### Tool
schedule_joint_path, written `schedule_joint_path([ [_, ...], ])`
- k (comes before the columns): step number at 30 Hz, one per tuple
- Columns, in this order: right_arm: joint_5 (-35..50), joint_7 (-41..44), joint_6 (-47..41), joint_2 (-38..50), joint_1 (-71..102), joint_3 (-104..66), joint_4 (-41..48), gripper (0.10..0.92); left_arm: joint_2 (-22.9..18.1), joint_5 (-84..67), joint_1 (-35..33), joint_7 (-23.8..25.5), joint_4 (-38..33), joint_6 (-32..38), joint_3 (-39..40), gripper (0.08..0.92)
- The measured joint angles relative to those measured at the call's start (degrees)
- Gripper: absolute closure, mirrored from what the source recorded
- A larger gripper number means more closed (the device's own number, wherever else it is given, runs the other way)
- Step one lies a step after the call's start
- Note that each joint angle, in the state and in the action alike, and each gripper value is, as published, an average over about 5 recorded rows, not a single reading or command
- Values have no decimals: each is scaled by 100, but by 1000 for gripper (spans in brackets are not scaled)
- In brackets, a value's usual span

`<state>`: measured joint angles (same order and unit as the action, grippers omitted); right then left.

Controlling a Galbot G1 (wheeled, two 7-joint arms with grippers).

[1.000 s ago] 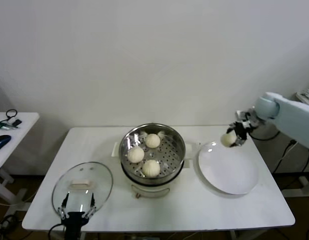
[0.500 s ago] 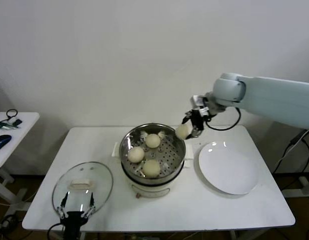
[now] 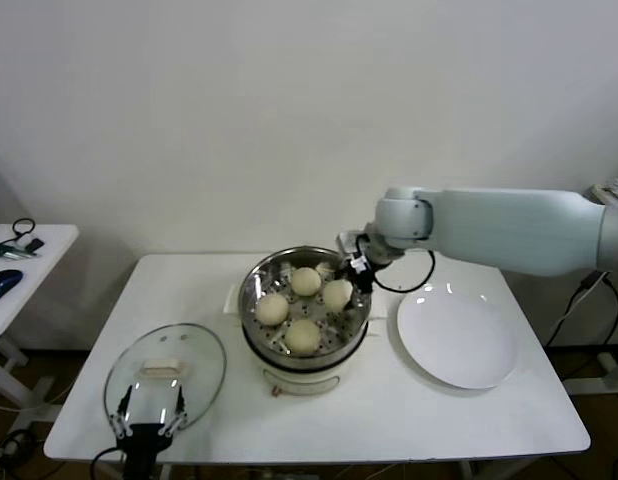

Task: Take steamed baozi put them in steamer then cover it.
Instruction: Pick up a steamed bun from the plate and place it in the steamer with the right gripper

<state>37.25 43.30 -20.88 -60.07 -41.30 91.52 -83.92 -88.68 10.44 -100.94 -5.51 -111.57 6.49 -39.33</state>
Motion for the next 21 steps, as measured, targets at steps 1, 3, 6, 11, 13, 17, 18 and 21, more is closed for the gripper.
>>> schedule_joint_path([
  [1, -20, -7, -8, -29, 37, 2, 18, 354, 0, 0, 1, 2, -1, -5, 4, 177],
  [3, -60, -19, -20, -85, 103, 11, 58, 353, 0, 1, 0, 8, -4, -18, 11, 177],
  [6, -108, -44, -33, -163, 185, 22, 125, 351, 0, 4, -3, 13, -6, -30, 6, 177],
  [11, -134, -74, -44, -276, 289, 19, 237, 333, 0, 0, -1, 12, -8, -32, -19, 177],
  [13, -131, -80, -41, -304, 314, 7, 268, 304, 0, -2, 0, 12, -9, -32, -28, 177],
  [17, -94, -61, -1, -322, 321, -33, 302, 241, 0, -16, -11, 10, -30, -40, -43, 177],
  [18, -81, -44, 19, -319, 313, -46, 307, 228, 0, -21, -16, 9, -42, -47, -44, 177],
  [21, -31, 34, 94, -288, 266, -112, 324, 207, 0, -24, -38, 0, -89, -98, -39, 177],
])
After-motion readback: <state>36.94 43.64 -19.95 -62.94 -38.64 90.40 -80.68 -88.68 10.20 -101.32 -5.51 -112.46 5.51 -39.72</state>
